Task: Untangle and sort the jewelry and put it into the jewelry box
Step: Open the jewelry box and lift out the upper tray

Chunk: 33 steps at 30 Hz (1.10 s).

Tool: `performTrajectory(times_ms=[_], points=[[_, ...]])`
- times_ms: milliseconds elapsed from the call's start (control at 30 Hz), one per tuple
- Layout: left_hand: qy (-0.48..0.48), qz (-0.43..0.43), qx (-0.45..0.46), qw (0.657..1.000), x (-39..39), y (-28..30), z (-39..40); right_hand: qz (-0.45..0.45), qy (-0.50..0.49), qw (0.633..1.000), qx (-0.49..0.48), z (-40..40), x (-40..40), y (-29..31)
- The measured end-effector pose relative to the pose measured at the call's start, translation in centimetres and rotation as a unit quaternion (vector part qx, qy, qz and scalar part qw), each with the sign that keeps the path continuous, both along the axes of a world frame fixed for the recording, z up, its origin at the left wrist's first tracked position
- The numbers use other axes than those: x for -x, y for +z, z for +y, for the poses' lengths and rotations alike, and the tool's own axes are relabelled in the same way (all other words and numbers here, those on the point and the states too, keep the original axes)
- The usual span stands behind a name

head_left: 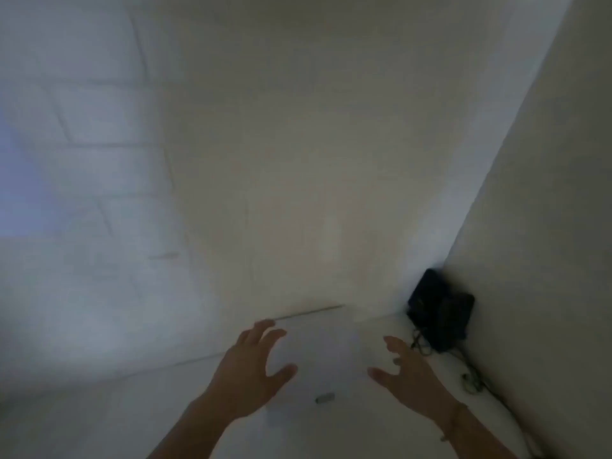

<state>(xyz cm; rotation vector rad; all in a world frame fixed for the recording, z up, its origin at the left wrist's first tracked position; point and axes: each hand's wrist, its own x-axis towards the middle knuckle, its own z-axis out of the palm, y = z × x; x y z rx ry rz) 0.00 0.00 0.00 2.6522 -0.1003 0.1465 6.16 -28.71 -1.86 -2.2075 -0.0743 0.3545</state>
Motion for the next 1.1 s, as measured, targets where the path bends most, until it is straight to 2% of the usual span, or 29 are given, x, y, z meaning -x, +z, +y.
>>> performTrajectory(times_ms=[100, 167, 233, 367, 533, 700, 833, 900, 933, 1000, 1033, 1100], points=[[0.002, 0.044, 0.015, 0.999, 0.3, -4.9, 0.1, 0.021, -0.002, 1.000, -0.021, 0.8, -0.1, -4.0], [-0.001, 0.040, 0.032, 0.999, 0.8, -8.1, 0.0, -0.006, -0.002, 0.999, -0.035, 1.3, 0.4, -6.4], [-0.011, 0.012, 0.021, 1.000, 1.1, -11.0, -0.1, -0.055, -0.032, 0.997, -0.037, 1.7, 0.8, -8.3], [-0.005, -0.073, 0.052, 0.996, 1.1, -14.1, -0.6, -0.140, -0.074, 0.986, -0.060, 1.7, 0.7, -10.5], [0.058, -0.162, 0.044, 0.984, 2.4, -14.9, -0.2, -0.213, -0.037, 0.972, -0.092, 2.4, 3.2, -10.8], [0.117, -0.189, -0.054, 0.974, 8.2, -14.1, 2.5, -0.246, 0.033, 0.964, -0.099, 4.2, 8.3, -11.5], [0.113, -0.250, -0.099, 0.957, 13.0, -14.9, 4.1, -0.267, 0.078, 0.960, -0.043, 5.2, 12.3, -11.4], [0.106, -0.272, -0.099, 0.951, 14.0, -15.4, 4.6, -0.277, 0.028, 0.960, -0.013, 6.0, 13.7, -11.4], [0.108, -0.277, -0.087, 0.951, 14.3, -15.7, 4.7, -0.312, -0.025, 0.950, 0.022, 6.6, 14.3, -11.6], [0.115, -0.282, -0.048, 0.951, 14.6, -16.7, 4.6, -0.440, -0.103, 0.886, 0.102, 8.3, 15.8, -12.0], [0.119, -0.285, -0.024, 0.951, 14.8, -17.3, 4.4, -0.485, -0.109, 0.858, 0.130, 9.4, 16.7, -12.3], [0.124, -0.298, 0.015, 0.946, 14.9, -18.0, 3.9, -0.500, -0.090, 0.846, 0.164, 11.7, 18.2, -13.1]])
